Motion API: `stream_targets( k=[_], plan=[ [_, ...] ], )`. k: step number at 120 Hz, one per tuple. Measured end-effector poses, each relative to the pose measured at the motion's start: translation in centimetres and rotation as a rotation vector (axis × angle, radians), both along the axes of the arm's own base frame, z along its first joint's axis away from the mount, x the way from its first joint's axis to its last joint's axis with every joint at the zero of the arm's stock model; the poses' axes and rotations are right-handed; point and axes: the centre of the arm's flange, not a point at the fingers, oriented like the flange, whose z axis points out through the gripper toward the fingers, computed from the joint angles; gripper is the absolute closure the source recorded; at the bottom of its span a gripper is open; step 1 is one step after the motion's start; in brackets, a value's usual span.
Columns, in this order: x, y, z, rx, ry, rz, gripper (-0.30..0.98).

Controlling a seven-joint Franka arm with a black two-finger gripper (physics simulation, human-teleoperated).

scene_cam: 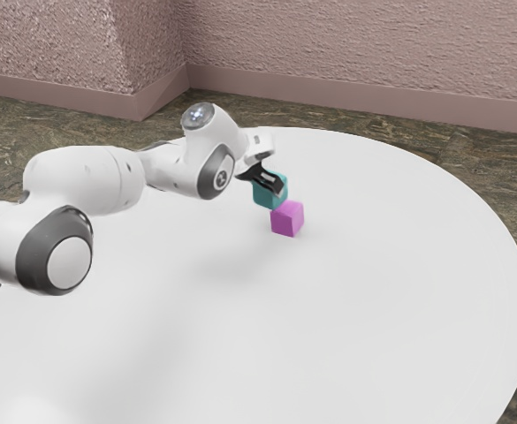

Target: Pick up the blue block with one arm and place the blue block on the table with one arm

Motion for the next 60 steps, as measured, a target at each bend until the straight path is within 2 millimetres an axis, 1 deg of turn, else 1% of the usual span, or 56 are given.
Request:
stream_targets(
  k=[4, 8, 21, 36, 46, 60],
  plan=[
    [-0.8, 1.1, 0.8, 0.014, 0.014, 0.015, 0.4],
    [-1.7, 2.4, 1.1, 0.019, 0.033, 0.036, 0.42],
    [-3.8, 7.4, 0.1, 0.012, 0.089, 0.122, 0.44],
    [-6.5, 12.3, -0.2, -0.001, 0.137, 0.206, 0.45],
    [-7.3, 14.3, -0.6, -0.003, 0.152, 0.243, 0.45],
    [-7.6, 15.0, -2.0, -0.01, 0.173, 0.263, 0.45]
  ],
)
